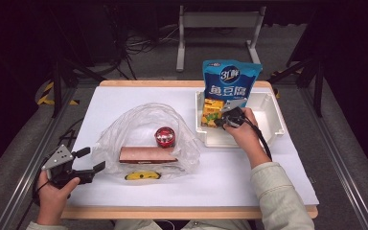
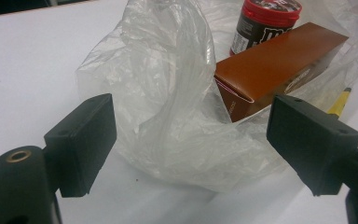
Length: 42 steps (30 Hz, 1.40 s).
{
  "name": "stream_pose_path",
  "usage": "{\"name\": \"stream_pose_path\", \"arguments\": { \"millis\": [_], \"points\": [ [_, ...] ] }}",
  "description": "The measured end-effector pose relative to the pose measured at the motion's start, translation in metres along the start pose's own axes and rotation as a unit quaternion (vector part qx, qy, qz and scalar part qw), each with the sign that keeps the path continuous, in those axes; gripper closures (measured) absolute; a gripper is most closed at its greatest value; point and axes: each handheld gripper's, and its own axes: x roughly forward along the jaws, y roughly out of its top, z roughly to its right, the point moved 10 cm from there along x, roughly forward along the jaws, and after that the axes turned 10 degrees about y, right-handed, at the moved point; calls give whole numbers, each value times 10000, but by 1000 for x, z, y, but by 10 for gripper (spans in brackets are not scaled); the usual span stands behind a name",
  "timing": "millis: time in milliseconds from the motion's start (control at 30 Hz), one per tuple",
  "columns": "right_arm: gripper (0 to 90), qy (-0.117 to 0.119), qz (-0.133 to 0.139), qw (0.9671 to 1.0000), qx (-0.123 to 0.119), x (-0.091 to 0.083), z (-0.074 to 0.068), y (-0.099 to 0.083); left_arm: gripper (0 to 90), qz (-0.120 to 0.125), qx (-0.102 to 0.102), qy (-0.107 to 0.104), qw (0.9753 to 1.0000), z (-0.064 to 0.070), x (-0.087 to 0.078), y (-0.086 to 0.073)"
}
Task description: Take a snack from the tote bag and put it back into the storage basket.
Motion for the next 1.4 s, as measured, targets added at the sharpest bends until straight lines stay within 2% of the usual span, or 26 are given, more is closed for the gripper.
{"name": "stream_pose_path", "arguments": {
  "millis": [567, 867, 1167, 1400],
  "points": [
    [899, -34, -123, 9999, -3, -1, -1, -7, 165, -12, 13, -6, 10000, 1, 0, 0],
    [900, -12, -210, 9998, 23, 7, 1, -10, 164, -11, 10, 4, 10000, 0, 0, 0],
    [900, -39, -257, 9996, 51, 7, 3, -15, 164, -9, 12, 1, 10000, 0, 0, 0],
    [888, 32, -229, 9997, 49, 5, 0, -16, 164, -3, -3, 4, 10000, 0, 0, 1]
  ]
}}
